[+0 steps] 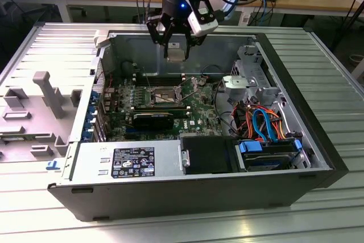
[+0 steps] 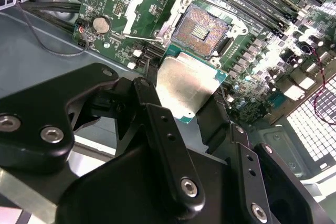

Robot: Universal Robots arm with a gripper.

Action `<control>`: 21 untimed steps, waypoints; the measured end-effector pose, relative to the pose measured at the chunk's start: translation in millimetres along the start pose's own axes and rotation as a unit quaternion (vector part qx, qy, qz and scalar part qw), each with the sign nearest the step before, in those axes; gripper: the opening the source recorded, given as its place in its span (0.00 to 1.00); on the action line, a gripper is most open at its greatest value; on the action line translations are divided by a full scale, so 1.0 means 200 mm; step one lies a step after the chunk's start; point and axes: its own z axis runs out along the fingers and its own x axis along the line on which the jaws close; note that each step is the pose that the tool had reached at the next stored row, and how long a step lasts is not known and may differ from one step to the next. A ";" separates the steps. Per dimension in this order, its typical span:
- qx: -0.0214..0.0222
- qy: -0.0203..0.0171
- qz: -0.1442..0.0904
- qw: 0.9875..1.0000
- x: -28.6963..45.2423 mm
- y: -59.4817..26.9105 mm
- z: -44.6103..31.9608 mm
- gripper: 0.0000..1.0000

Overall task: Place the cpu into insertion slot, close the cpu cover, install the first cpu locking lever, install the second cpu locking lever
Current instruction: 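Place the cpu into insertion slot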

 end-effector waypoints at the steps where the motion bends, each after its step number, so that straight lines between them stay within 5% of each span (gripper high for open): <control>1: 0.000 0.000 0.000 1.000 0.000 -0.001 0.004 0.55; 21: 0.000 0.000 -0.003 1.000 0.002 -0.031 0.040 0.55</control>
